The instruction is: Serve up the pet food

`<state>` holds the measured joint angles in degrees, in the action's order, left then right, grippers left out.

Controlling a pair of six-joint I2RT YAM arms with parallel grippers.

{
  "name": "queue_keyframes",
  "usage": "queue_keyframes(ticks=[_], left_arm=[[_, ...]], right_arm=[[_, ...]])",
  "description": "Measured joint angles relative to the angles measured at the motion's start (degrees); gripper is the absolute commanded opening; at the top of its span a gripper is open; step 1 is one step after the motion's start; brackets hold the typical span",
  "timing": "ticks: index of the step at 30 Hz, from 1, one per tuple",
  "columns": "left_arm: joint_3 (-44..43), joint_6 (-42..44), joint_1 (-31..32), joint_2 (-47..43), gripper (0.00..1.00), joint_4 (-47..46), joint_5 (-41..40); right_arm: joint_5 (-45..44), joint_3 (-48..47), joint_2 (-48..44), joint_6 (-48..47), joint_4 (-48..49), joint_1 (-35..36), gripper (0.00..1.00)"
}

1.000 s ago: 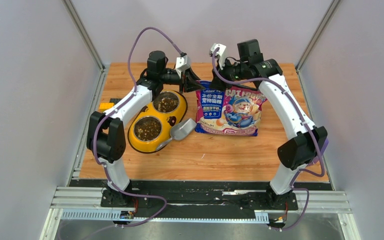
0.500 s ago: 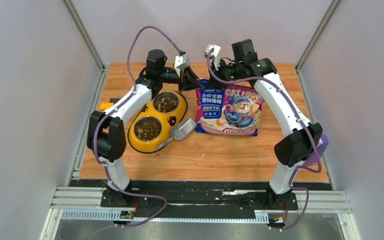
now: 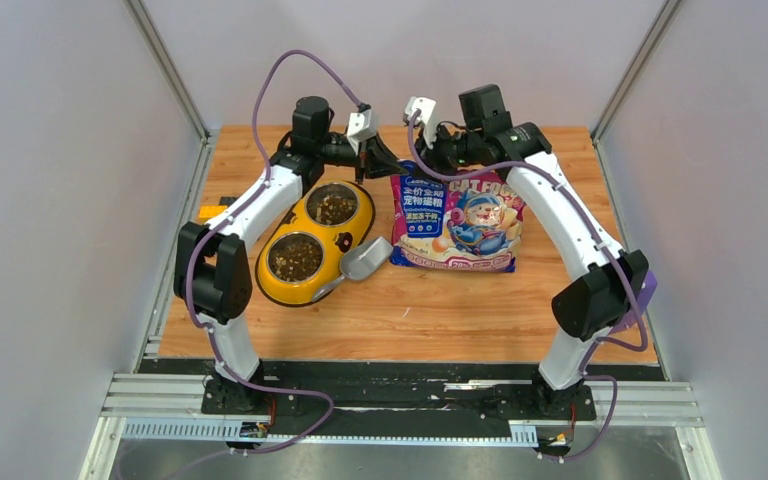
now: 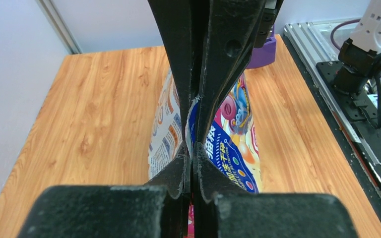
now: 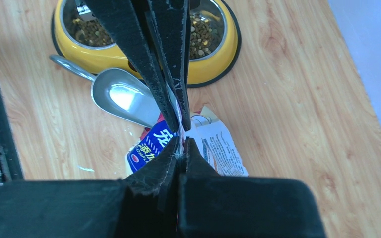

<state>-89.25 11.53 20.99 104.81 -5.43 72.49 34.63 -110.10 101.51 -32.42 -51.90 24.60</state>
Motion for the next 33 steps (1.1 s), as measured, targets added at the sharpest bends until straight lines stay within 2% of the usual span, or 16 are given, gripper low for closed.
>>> queue_keyframes(ticks=[7,19,26,33], left_arm=[[-2.4,11.0,0.0,-0.2,0.0,10.5,0.9],[-2.6,19.2,-0.2,-1.0,0.0,15.5,0.8],[-2.6,20.4,-0.2,-1.2,0.0,15.5,0.7],[-2.6,20.6,-0.5,-1.2,0.0,16.6,0.7]], right_arm=[[-6.4,6.0,-4.2,-5.5,3.5,2.1,0.0],[-14.6,12.0,-9.7,-12.3,5.4,2.9,0.0],[-14.5,14.1,-12.6,-14.3,4.3,-0.9,0.0],[-15.5,18.6,-19.0,-15.1,1.5,-9.1,0.0]])
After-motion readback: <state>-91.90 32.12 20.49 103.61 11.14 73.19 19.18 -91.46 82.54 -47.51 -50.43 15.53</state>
